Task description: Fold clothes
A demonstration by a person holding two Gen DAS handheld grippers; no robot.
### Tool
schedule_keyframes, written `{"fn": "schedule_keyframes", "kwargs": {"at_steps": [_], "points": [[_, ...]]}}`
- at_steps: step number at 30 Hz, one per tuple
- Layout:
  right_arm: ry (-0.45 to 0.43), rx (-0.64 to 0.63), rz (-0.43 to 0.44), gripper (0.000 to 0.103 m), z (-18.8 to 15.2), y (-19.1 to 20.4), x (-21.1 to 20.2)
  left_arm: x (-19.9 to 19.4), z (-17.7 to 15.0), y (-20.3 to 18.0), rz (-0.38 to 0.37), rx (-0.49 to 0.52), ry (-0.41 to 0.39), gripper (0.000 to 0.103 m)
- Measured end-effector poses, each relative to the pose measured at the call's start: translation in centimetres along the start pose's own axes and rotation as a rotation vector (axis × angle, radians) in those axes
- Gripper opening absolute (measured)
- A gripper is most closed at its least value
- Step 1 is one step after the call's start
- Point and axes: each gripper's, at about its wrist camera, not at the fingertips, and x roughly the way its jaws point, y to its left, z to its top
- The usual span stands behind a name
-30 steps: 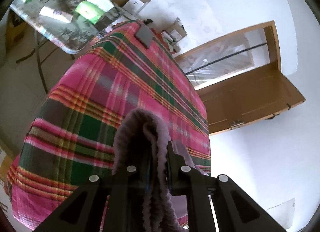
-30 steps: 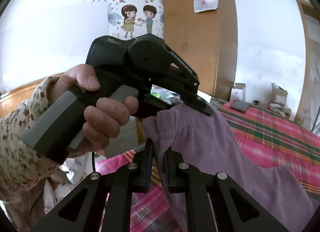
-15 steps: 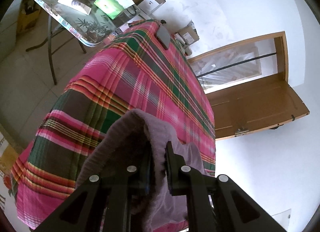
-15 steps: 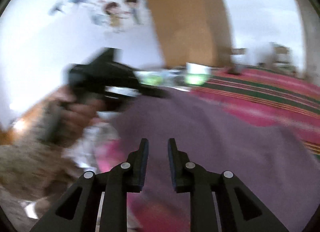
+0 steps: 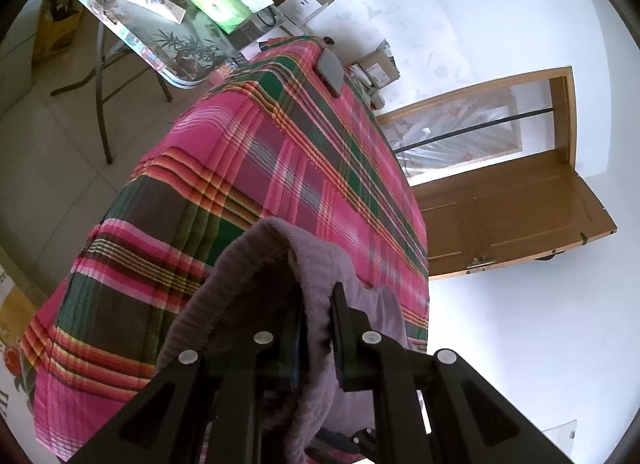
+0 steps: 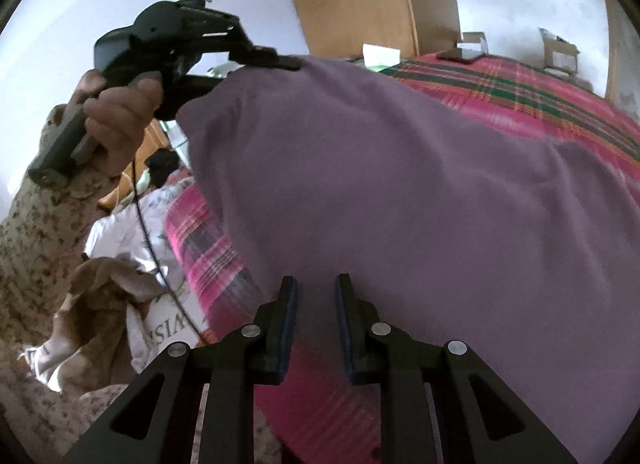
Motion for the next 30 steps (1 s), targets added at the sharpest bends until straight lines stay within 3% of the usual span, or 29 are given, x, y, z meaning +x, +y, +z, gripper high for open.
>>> {"fn": "schedule_keyframes", "kwargs": {"at_steps": [9, 11, 13, 25, 30], "points": [[-0.044, -0.080, -0.032, 0.022, 2.8, 1.1, 0.0, 0.1, -0.1, 0.3, -0.001, -0.009, 0.004, 0.013], [-0.065, -0.112, -0.039, 0.024, 3.8, 1.9, 0.7, 0.2, 0.1, 0.3, 0.004, -0.006, 0.007, 0.013], [-0.097, -0.156, -0.037, 0.034, 4.6, 2.8, 1.4, 0.3, 0.2, 0.4, 0.011, -0.002, 0.013, 0.013], [-0.147, -0.374, -0.093, 0.035, 6.7, 7.8, 6.2, 1.3, 0.9, 3.2, 0.040, 0.015, 0.087, 0.013], [-0.094, -0.423, -0.114, 0.035, 7.3, 8.8, 9.1, 2.0, 1.3, 4.4, 0.035, 0.030, 0.129, 0.014]]}}
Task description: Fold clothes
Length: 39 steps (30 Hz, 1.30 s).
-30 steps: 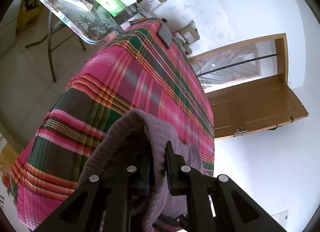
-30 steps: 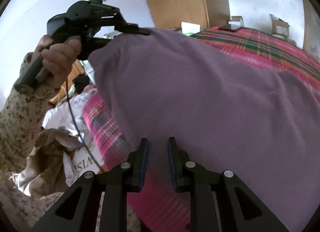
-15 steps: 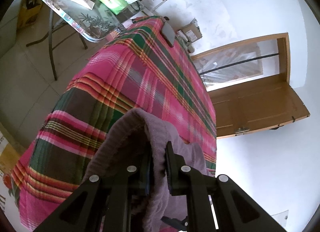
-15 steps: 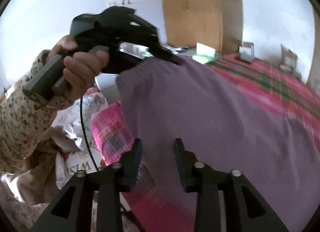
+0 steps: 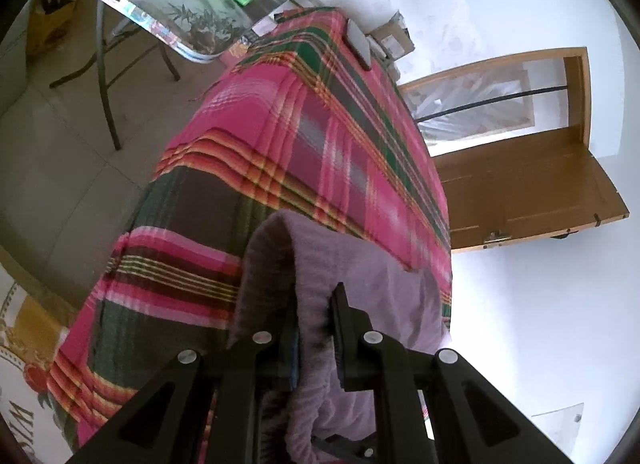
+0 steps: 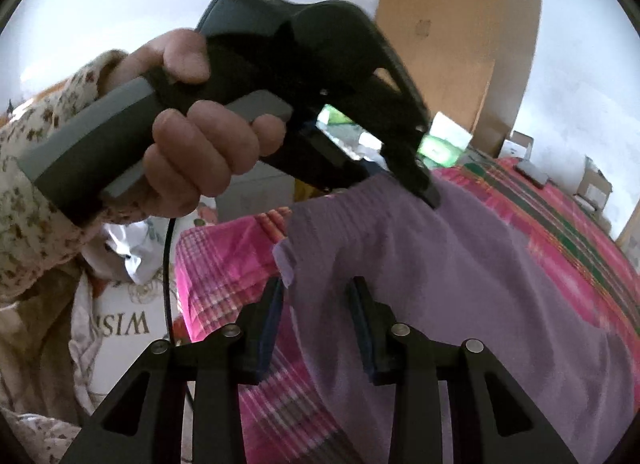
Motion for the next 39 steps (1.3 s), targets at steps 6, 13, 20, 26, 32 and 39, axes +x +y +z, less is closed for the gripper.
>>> {"fn": "schedule_keyframes", "kwargs": {"at_steps": [6, 13, 20, 26, 32, 39], "points": [[0.046, -0.044, -0.039, 0.036, 0.2, 0.8, 1.9, 0.7, 0.4, 1.6, -0.015, -0.012, 0.034, 0.014], [0.046, -0.045, -0.075, 0.044, 0.9, 1.3, 2.8, 0.6, 0.6, 2.6, -0.059, -0.024, 0.041, 0.014], [0.046, -0.008, -0.082, 0.036, 0.8, 0.8, 2.9, 0.5, 0.8, 2.9, -0.062, -0.034, 0.042, 0.014], [0.015, 0.011, -0.120, 0.019, 0.6, 0.8, 2.1, 0.3, 0.4, 2.3, -0.043, -0.040, 0.029, 0.014], [-0.070, 0.055, -0.130, 0.016, 0.3, 0.3, -0.5, -0.8, -0.1, -0.4, -0.016, 0.008, -0.006, 0.014], [-0.160, 0.106, -0.132, 0.016, 0.6, -0.9, -4.3, -1.6, 0.0, -5.1, -0.016, 0.081, -0.046, 0.014]]}}
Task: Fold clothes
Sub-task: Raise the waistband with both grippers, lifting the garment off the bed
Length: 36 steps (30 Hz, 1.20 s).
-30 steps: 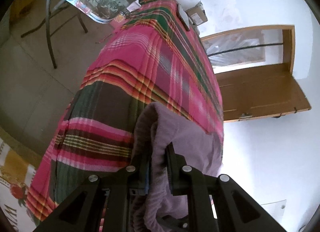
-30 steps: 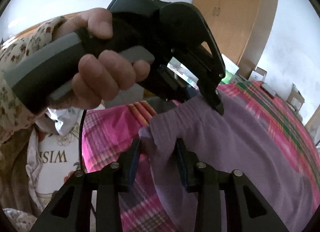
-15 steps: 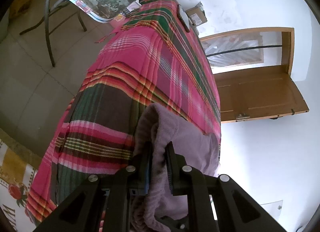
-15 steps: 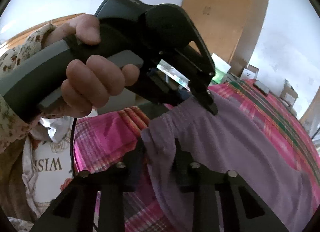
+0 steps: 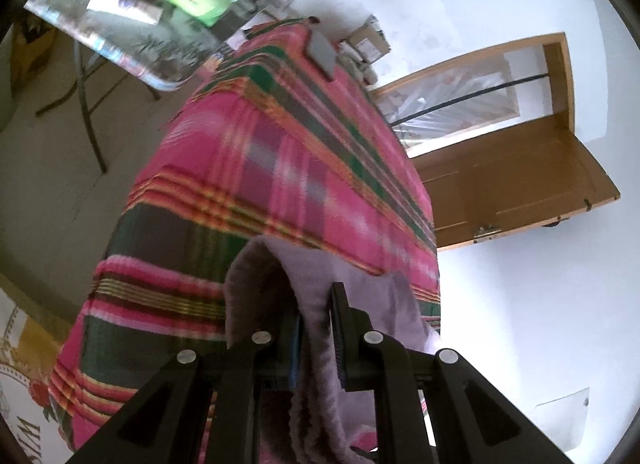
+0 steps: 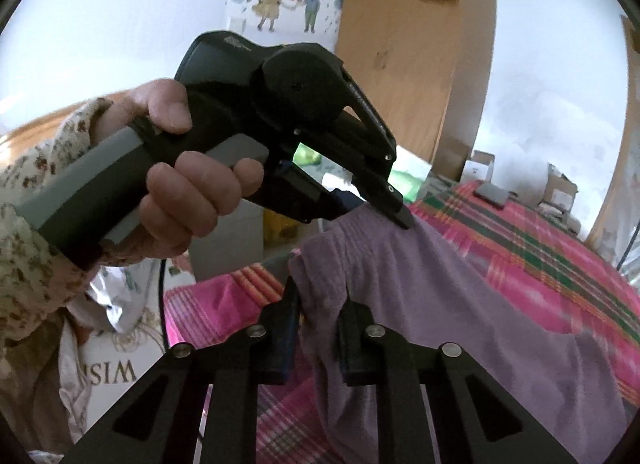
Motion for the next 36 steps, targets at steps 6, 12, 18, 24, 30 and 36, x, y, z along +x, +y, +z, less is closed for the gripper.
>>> {"fn": "schedule_keyframes", "kwargs": {"at_steps": [6, 12, 18, 24, 30, 36], "points": [[-0.070, 0.061, -0.031, 0.016, 0.8, -2.3, -2.8, 0.5, 0.0, -3.7, -0.004, 0.059, -0.004, 0.014], [-0.109, 0.107, -0.058, 0.016, 1.1, -4.0, -5.0, 1.4, -0.1, -7.3, -0.011, 0.112, -0.010, 0.014], [-0.165, 0.156, -0.100, 0.016, 0.6, -6.0, -7.6, 2.7, -0.4, -11.4, -0.003, 0.187, 0.003, 0.013], [-0.195, 0.199, -0.148, 0.016, -0.3, -7.8, -9.8, 4.9, -0.8, -14.9, -0.007, 0.239, 0.032, 0.012], [-0.215, 0.251, -0.205, 0.016, -1.3, -10.0, -11.8, 7.8, -1.3, -17.9, -0.009, 0.285, 0.076, 0.012], [-0.217, 0.311, -0.265, 0.015, -2.8, -12.6, -13.3, 11.5, -1.8, -20.1, -0.020, 0.309, 0.133, 0.012]]}}
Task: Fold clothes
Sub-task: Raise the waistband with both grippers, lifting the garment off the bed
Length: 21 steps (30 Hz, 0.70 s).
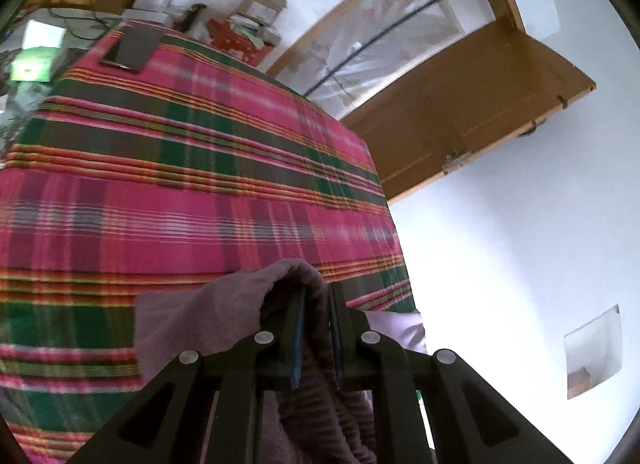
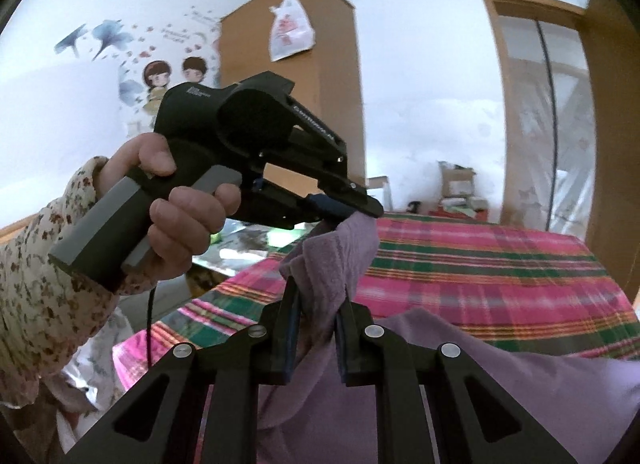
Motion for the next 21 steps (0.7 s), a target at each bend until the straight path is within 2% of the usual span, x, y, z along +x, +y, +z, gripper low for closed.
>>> {"fn": "schedule_keyframes", "kwargs": {"at_steps": [14, 21], "points": [[0.026, 0.093, -0.157, 0.016, -1.1, -6.1, -2.4, 8.5, 0.1, -4.3, -0.058, 0.051, 0.142, 0.012], [0.033, 0.113, -0.210, 0.016, -1.7, -7.6, -4.0, 10.7, -0.3, -6.3, -0.080, 0.081, 0.191, 0.012]]}}
